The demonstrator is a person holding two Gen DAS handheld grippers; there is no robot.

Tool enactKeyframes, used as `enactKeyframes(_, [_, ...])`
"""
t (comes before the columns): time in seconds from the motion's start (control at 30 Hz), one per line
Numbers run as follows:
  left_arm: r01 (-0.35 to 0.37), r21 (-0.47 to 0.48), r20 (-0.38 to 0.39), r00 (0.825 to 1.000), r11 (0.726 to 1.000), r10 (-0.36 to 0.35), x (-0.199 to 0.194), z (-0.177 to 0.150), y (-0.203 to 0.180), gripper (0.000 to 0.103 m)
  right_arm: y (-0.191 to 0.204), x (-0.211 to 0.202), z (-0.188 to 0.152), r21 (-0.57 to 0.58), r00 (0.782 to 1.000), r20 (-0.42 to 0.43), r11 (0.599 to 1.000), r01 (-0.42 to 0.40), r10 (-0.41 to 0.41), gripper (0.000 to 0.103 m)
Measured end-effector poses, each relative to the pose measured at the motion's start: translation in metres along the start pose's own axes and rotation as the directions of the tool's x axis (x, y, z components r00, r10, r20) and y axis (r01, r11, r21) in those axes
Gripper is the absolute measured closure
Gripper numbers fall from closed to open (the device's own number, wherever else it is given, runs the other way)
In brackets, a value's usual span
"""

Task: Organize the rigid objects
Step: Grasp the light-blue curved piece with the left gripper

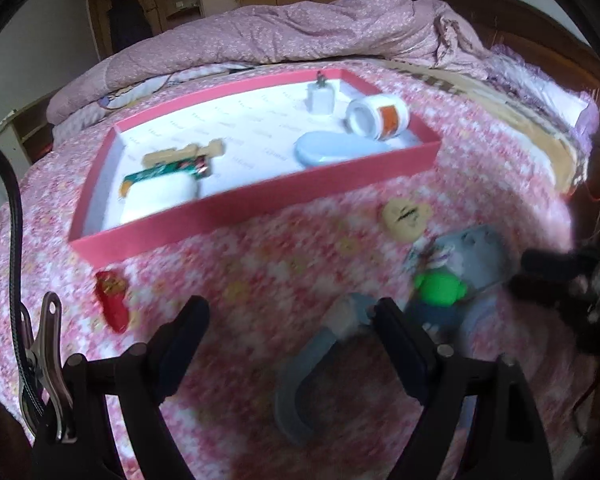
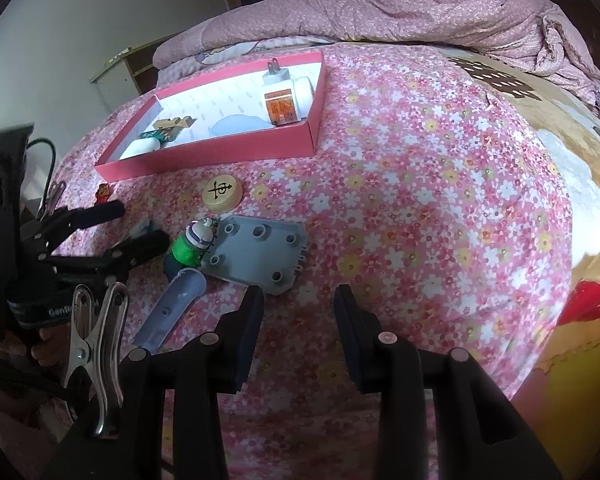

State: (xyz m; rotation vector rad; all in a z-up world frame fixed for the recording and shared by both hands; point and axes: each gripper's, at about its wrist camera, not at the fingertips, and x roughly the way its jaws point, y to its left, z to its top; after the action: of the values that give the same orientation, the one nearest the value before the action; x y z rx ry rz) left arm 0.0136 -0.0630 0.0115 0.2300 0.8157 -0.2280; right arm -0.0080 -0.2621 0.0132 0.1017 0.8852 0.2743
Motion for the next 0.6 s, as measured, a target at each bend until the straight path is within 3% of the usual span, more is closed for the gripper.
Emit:
enactKeyframes(0.37, [0.003,-0.087,0.000,1.000,0.996,-0.003,-0.015,-0.024,0.028,0.014,0.009,0.006,0.004,0.002,1.000,0.009,1.000,-0.023,0.023,0.065])
enactKeyframes(0.5, [0.002,-0.116,0.019,1.000,0.993,0.000,-0.019,-0.031,0.031,0.014,0.012,0.008,0.005,0.007,0.999,0.013,0.999,-0.033,0.033,0.054])
enactKeyframes(0.6, [-0.011,-0.114,0.028,0.999,0.993,0.014,-0.021,-0.035,0.029,0.016,0.017,0.008,0.004,-0.007,1.000,0.015,1.000,-0.022,0.022,0.053])
